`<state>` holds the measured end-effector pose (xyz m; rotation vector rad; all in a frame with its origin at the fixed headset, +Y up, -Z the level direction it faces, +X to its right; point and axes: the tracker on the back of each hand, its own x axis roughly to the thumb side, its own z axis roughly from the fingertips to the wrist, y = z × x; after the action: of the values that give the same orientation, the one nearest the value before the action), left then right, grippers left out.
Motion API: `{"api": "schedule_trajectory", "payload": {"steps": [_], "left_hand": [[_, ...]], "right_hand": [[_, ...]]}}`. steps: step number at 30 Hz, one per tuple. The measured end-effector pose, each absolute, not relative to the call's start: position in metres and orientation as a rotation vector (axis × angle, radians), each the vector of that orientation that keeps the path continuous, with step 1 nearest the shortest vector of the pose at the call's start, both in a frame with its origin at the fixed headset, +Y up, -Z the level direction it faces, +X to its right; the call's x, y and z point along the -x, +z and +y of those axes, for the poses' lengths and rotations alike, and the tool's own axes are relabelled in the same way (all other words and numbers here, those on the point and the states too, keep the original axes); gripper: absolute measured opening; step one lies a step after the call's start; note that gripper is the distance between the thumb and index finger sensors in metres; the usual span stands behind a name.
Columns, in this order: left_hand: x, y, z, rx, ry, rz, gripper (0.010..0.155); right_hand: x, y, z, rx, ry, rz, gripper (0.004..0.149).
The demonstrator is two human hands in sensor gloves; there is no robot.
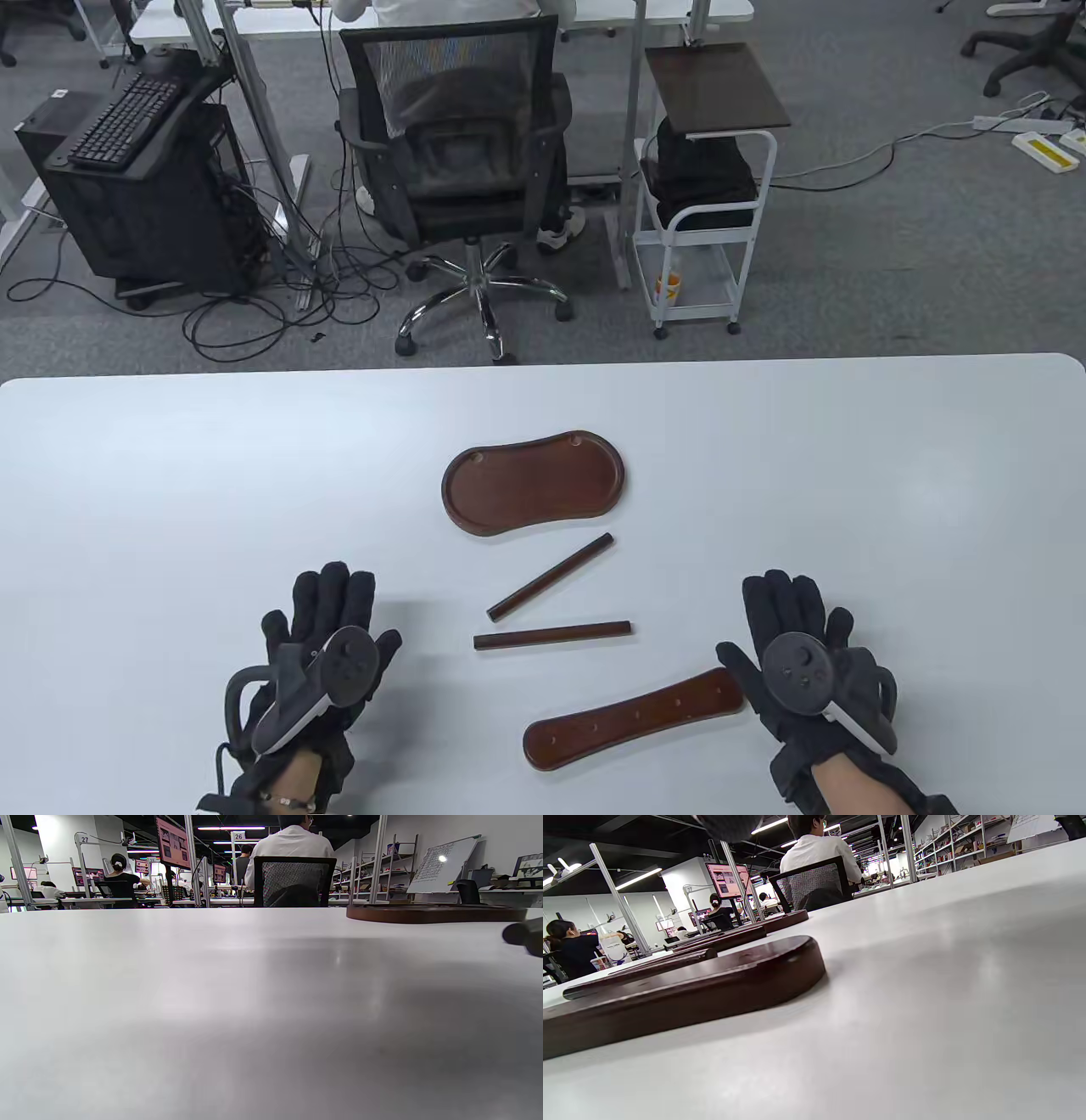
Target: Fit key rack parts together into a complete key rack
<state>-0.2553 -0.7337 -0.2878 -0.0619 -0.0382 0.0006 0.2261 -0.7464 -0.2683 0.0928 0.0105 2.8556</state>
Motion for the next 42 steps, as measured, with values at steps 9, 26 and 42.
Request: {"api": "schedule_trajectory", "payload": {"steps": [9, 26, 42], "left_hand": [[0.254, -0.288, -0.735, 0.067, -0.001, -0.043, 0.074], [0.252, -0.287, -0.736, 0.089, -0.006, -0.047, 0.074], [0.25, -0.288, -0.738, 0.119, -0.002, -0.046, 0.073]], "right_hand": [[-0.226, -0.268, -0.747, -0.094, 2.858, 0.014, 0.075], [-0.216, -0.266, -0.746, -0.237, 2.888, 0.059, 0.078], [-0.173, -0.263, -0.77, -0.71, 2.938, 0.417, 0.082]]}}
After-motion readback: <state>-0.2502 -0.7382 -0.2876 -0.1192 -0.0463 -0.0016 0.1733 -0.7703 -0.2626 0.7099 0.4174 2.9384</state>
